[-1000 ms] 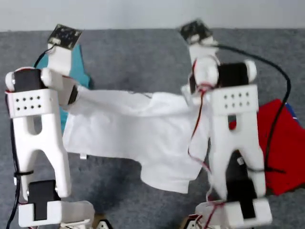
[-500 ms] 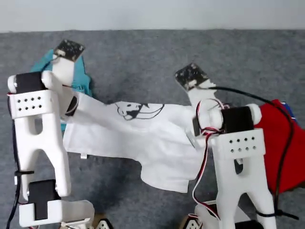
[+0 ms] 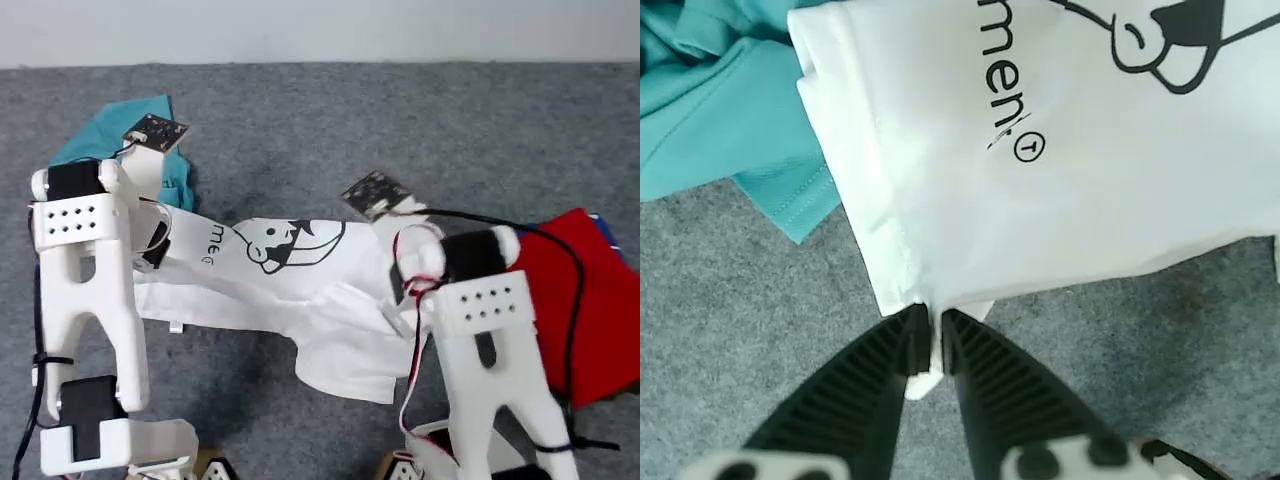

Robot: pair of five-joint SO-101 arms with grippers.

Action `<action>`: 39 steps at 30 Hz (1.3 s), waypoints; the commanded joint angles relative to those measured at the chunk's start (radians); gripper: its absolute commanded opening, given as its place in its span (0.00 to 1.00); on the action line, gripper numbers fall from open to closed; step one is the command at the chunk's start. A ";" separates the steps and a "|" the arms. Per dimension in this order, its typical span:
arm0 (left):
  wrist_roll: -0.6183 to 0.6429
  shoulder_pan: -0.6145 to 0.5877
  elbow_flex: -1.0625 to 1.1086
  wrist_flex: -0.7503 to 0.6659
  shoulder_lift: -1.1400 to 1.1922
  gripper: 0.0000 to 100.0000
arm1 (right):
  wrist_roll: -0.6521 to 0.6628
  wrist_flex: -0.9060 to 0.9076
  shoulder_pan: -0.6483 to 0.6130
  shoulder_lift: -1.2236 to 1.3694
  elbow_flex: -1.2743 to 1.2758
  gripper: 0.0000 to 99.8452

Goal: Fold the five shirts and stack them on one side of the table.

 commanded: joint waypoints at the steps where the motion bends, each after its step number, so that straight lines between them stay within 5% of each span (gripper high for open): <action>1: -0.015 -0.008 -0.001 0.017 -0.015 0.01 | 0.040 0.035 -0.077 -0.087 0.015 0.01; 8: -0.015 -0.008 -0.001 0.017 -0.014 0.02 | 0.078 0.030 -0.120 -0.203 0.104 0.02; 12: -0.014 -0.008 0.002 0.018 -0.009 0.03 | 0.057 0.036 -0.116 -0.239 0.140 0.12; 16: -0.015 -0.011 0.015 0.018 -0.017 0.11 | 0.020 0.036 -0.045 -0.277 0.130 0.19; 25: -0.137 -0.180 0.007 -0.008 -0.017 0.11 | 0.011 -0.122 0.242 -0.328 0.137 0.19; 30: -0.089 -0.198 0.008 -0.025 -0.011 0.11 | -0.101 -0.414 0.407 -0.189 0.186 0.19; 39: 0.066 -0.121 0.012 -0.026 -0.003 0.11 | -0.187 -0.627 0.260 0.308 0.069 0.19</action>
